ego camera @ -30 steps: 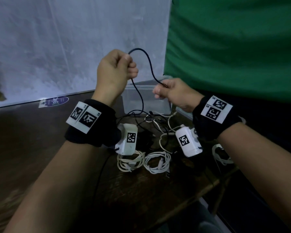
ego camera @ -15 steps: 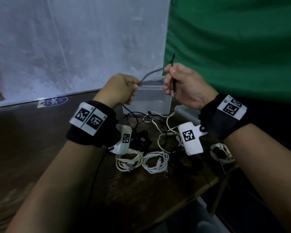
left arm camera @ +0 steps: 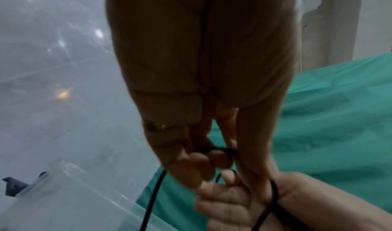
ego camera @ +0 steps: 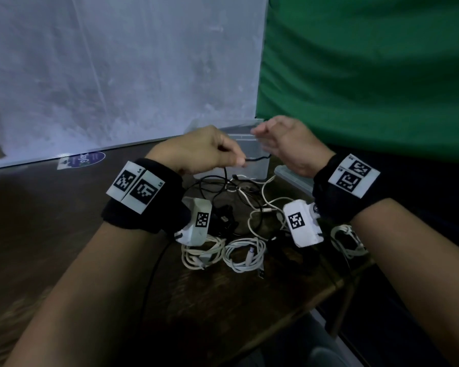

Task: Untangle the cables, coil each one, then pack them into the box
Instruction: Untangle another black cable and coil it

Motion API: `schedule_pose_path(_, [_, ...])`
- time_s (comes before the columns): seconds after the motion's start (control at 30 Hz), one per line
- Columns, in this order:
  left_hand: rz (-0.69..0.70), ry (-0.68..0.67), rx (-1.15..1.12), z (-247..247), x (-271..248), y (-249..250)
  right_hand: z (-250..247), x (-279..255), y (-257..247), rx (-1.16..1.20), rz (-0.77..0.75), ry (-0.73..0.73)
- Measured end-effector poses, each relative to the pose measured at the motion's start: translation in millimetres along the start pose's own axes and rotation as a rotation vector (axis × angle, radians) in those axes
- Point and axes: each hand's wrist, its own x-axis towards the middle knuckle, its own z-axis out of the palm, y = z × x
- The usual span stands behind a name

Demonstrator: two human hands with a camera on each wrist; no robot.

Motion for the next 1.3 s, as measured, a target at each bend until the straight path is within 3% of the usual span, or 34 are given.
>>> schedule_pose_path(0.17, [0.191,0.382,-0.162,0,8,-3,7,-11,1,-0.037,0.046,-0.223])
schedule_pose_path(0.37, [0.209,0.630,-0.186,3,18,-15,9,-20,-3,0.035,0.016,-0.390])
schedule_pose_path(0.47, [0.161,0.582,-0.189,10,21,-18,9,-22,-8,0.191,0.007,-0.407])
schedule_pose_path(0.6, [0.055,0.395,-0.220,21,19,-14,7,-20,-20,0.491,0.043,-0.308])
schedule_pose_path(0.8, [-0.119,-0.016,-0.083,28,12,-7,3,-8,-32,0.660,-0.043,-0.049])
schedule_pose_path(0.87, [-0.141,-0.133,-0.034,27,9,-4,-2,-1,-30,0.652,-0.044,0.061])
schedule_pose_path(0.97, [-0.130,-0.207,-0.092,23,5,-1,-6,9,-18,0.413,-0.113,0.167])
schedule_pose_path(1.03, [-0.115,-0.202,-0.145,18,4,1,-7,12,-6,0.074,-0.143,0.152])
schedule_pose_path(1.1, [-0.081,-0.114,-0.164,14,4,1,-7,7,1,-0.180,-0.113,0.050])
schedule_pose_path(1.17, [-0.024,0.037,-0.164,11,6,2,-6,-1,3,-0.239,-0.063,-0.058])
schedule_pose_path(1.3, [0.093,0.350,-0.132,7,12,-2,4,-11,5,-0.135,-0.030,-0.206])
